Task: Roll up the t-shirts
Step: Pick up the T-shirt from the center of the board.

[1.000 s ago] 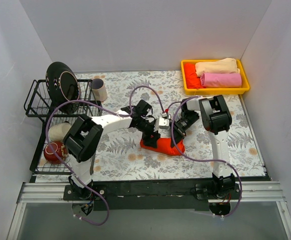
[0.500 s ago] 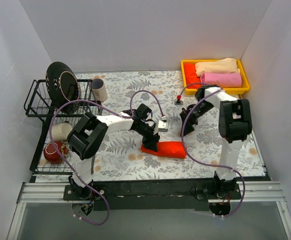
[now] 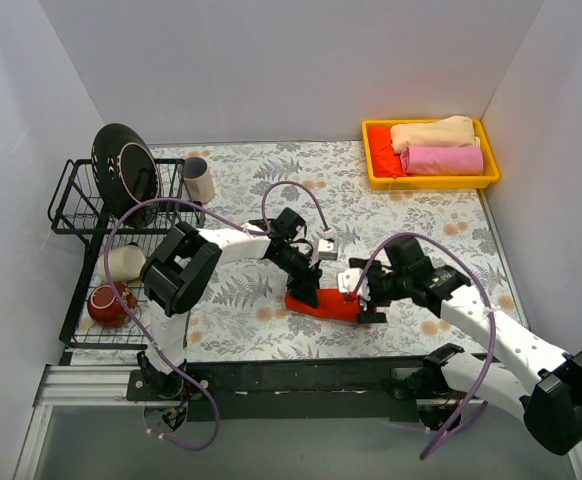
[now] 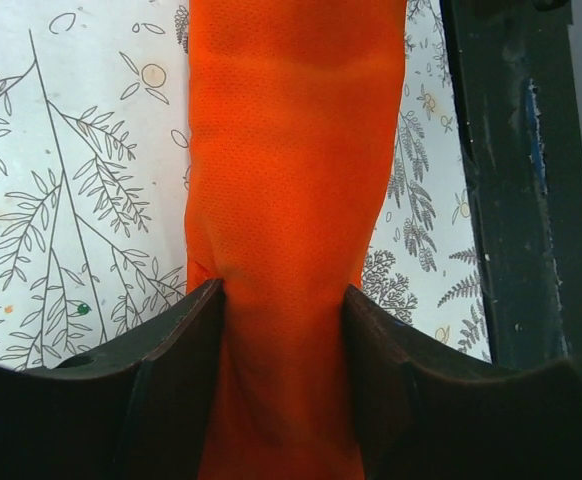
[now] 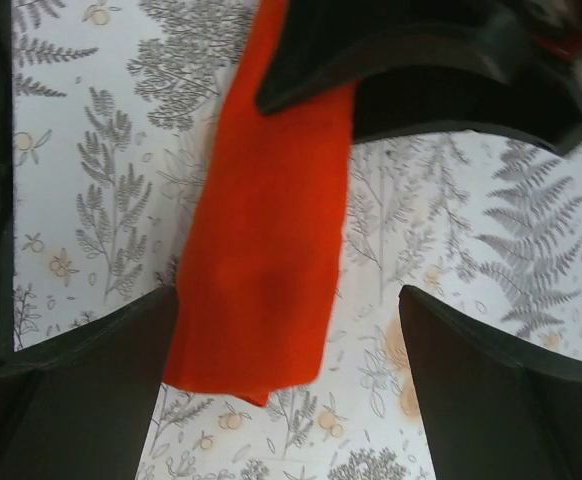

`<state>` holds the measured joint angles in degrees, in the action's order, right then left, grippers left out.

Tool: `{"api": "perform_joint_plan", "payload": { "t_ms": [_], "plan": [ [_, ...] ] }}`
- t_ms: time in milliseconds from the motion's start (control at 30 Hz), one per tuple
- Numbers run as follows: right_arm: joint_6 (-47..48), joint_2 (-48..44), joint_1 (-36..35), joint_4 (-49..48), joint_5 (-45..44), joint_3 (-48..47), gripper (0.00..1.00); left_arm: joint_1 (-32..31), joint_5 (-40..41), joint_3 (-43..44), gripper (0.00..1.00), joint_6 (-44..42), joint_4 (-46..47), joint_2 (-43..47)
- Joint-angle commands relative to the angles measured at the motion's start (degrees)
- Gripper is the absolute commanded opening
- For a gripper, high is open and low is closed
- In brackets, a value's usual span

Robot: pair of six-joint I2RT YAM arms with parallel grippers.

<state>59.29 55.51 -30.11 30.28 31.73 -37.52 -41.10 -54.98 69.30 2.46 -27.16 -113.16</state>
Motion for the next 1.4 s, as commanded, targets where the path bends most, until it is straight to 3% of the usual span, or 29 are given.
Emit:
{"api": "perform_joint_plan", "payload": {
  "t_ms": [0, 167, 300, 633, 933, 1000, 1100, 1133, 1367],
  "plan": [
    [-4.5, -0.7, -8.5, -8.4, -9.5, 2.9, 0.99, -0.4, -0.9, 1.8, 0.47, 2.5, -2.6, -2.9],
    [-4.7, -0.5, -15.1, -16.3, -18.4, 7.0, 0.99, -0.1, -2.1, 2.1, 0.47, 3.3, -1.9, -3.6],
    [-5.0, 1.5, -18.1, -18.5, -19.1, 8.4, 0.99, 0.1, -2.2, 2.2, 0.47, 3.6, -1.7, -3.7],
    [-9.3, 6.6, -20.3, -29.4, -22.7, 13.3, 0.99, 1.6, -4.4, 2.2, 0.48, 4.9, -1.3, -3.9],
    [-5.0, 11.8, -21.5, -40.6, -25.8, 17.6, 0.97, 2.5, -7.1, 2.4, 0.49, 4.7, -2.5, -4.8],
    [-3.2, 13.4, -21.6, -41.8, -25.4, 18.5, 0.92, 2.5, -8.6, 2.4, 0.49, 5.3, -2.5, -5.1],
    [-1.2, 15.4, -21.6, -40.8, -22.9, 18.7, 0.76, 2.5, -10.4, 2.4, 0.51, 6.5, -2.1, -5.6],
    [0.3, 16.0, -21.6, -40.2, -21.1, 18.6, 0.64, 2.5, -10.7, 2.3, 0.51, 6.7, -2.1, -5.7],
    [2.5, 19.2, -21.5, -32.2, -14.2, 16.2, 0.26, 3.0, -7.9, 3.0, 0.53, 6.5, -1.4, -5.8]
  ]
}}
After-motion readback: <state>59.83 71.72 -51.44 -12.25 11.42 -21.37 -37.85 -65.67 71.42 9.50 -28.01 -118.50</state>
